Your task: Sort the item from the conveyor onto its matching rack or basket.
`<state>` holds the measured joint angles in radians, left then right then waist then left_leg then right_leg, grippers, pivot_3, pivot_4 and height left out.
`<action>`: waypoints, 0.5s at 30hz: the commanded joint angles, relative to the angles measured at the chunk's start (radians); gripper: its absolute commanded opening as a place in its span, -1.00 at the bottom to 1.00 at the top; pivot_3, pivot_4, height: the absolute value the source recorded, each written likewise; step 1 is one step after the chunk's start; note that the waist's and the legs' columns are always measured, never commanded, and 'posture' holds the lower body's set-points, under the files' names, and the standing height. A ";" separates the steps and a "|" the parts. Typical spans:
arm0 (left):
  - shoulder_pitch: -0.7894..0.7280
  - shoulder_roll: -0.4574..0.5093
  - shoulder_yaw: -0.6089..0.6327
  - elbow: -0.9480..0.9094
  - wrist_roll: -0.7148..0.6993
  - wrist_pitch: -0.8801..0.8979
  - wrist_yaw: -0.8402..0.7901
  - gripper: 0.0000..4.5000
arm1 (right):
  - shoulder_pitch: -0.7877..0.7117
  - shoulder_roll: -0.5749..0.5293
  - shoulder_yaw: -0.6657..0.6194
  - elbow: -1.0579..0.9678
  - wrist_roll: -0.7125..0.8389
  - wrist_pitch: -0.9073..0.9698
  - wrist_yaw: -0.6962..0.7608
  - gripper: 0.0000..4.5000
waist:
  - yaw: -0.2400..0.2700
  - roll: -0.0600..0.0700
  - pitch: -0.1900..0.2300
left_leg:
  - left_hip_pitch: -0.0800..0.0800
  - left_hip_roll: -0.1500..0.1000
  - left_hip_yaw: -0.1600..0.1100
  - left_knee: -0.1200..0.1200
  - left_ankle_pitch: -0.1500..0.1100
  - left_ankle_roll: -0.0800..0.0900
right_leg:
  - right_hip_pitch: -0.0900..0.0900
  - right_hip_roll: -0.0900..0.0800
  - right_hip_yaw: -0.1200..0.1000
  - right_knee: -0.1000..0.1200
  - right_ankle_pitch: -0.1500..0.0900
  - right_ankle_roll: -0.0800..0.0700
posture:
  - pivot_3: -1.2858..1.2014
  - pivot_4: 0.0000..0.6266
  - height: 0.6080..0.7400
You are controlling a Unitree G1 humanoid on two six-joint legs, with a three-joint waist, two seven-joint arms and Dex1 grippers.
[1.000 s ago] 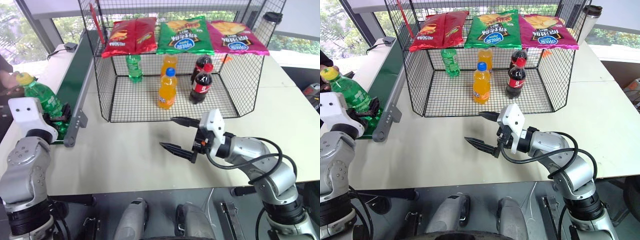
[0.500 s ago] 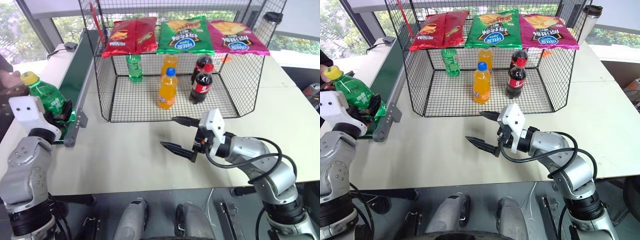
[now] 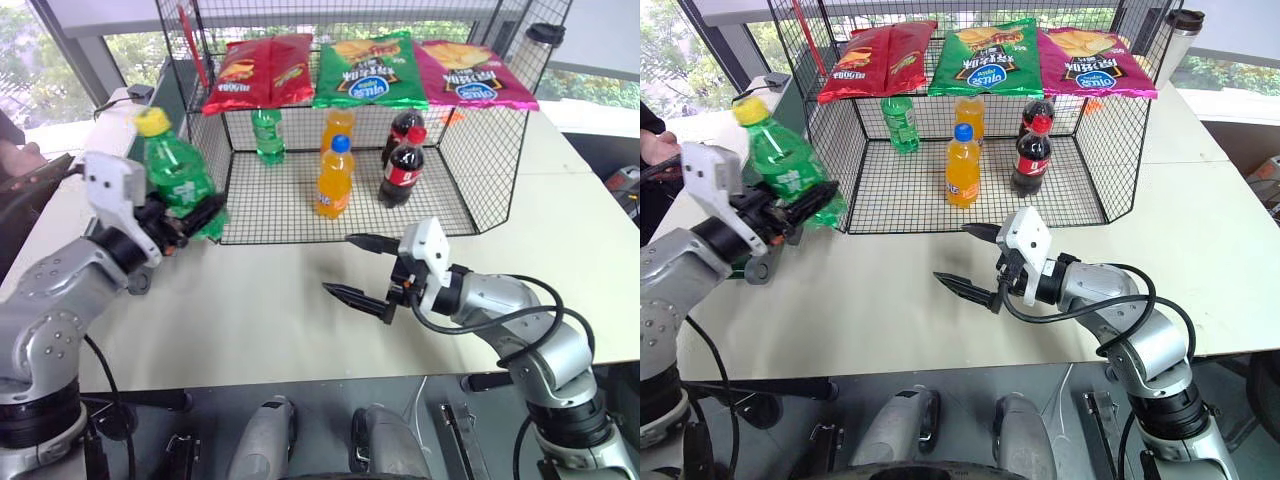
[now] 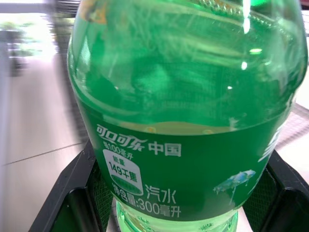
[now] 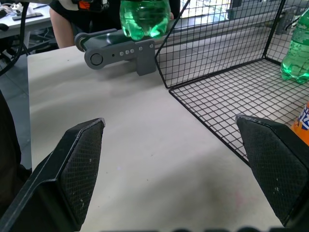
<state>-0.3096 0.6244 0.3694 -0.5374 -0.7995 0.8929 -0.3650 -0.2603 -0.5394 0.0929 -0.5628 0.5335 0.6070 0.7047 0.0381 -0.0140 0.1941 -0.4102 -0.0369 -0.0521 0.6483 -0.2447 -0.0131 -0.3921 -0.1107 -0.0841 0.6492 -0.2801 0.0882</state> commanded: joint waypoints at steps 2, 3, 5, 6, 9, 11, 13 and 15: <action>-0.059 -0.062 -0.148 -0.010 0.083 -0.077 0.029 0.24 | -0.005 -0.002 -0.019 -0.007 -0.007 -0.009 -0.018 1.00 | 0.000 0.000 0.000 | 0.000 0.000 0.000 0.000 0.000 0.000 | 0.000 0.000 0.000 0.000 0.000 0.000 | 0.03 -0.52 0.98; -0.069 -0.091 -0.203 0.008 0.126 -0.102 0.043 0.24 | -0.006 -0.001 -0.015 -0.006 -0.011 -0.010 -0.022 1.00 | 0.003 0.000 0.000 | 0.000 0.000 0.000 0.000 0.000 0.000 | 0.000 0.000 0.000 0.000 0.000 0.000 | 0.03 -0.52 0.98; -0.089 -0.154 -0.293 0.050 0.218 -0.151 0.088 0.24 | -0.008 0.003 -0.013 -0.007 -0.014 -0.006 -0.031 1.00 | 0.001 0.000 0.000 | 0.000 0.000 0.000 0.001 0.000 0.000 | 0.001 0.000 0.000 0.000 0.000 0.000 | 0.03 -0.52 0.98; -0.098 -0.180 -0.318 0.068 0.251 -0.167 0.108 0.24 | -0.009 0.004 -0.013 -0.008 -0.014 -0.004 -0.035 1.00 | 0.001 0.000 0.000 | 0.000 -0.001 0.000 0.000 0.000 0.000 | 0.001 0.000 0.000 0.000 0.000 0.000 | 0.03 -0.52 0.98; -0.126 -0.247 -0.401 0.158 0.374 -0.238 0.163 0.24 | -0.014 0.009 -0.013 -0.006 -0.029 0.005 -0.065 1.00 | -0.001 0.000 0.000 | 0.000 0.000 0.001 0.000 0.000 0.000 | 0.000 0.000 0.000 0.000 0.000 0.000 | 0.03 -0.52 0.98; -0.165 -0.292 -0.446 0.241 0.464 -0.310 0.201 0.24 | -0.016 0.003 -0.008 0.000 -0.055 0.007 -0.086 1.00 | 0.001 0.000 0.000 | 0.000 0.000 0.001 0.000 0.000 0.000 | -0.001 0.001 0.000 0.001 0.000 0.000 | 0.03 -0.52 0.98; -0.205 -0.335 -0.455 0.314 0.515 -0.360 0.229 0.24 | -0.017 0.001 -0.004 0.005 -0.073 0.011 -0.102 1.00 | 0.000 0.000 0.000 | 0.000 0.000 0.001 0.000 0.000 0.000 | -0.001 0.001 0.000 0.001 0.000 0.000 | 0.03 -0.52 0.98; -0.236 -0.368 -0.456 0.382 0.555 -0.402 0.247 0.24 | -0.018 0.002 -0.002 0.009 -0.092 0.013 -0.117 1.00 | 0.001 0.000 0.000 | 0.000 0.000 0.001 0.000 0.000 0.000 | 0.000 0.001 0.000 0.001 0.000 0.000 | 0.03 -0.52 0.98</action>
<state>-0.5031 0.2679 -0.0958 -0.1575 -0.2863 0.5671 -0.1369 -0.2644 -0.5376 0.0942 -0.5435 0.4552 0.6272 0.6035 0.0392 -0.0142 0.1942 -0.4105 -0.0371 -0.0513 0.6483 -0.2447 -0.0129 -0.3926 -0.1099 -0.0846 0.6496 -0.2799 0.0884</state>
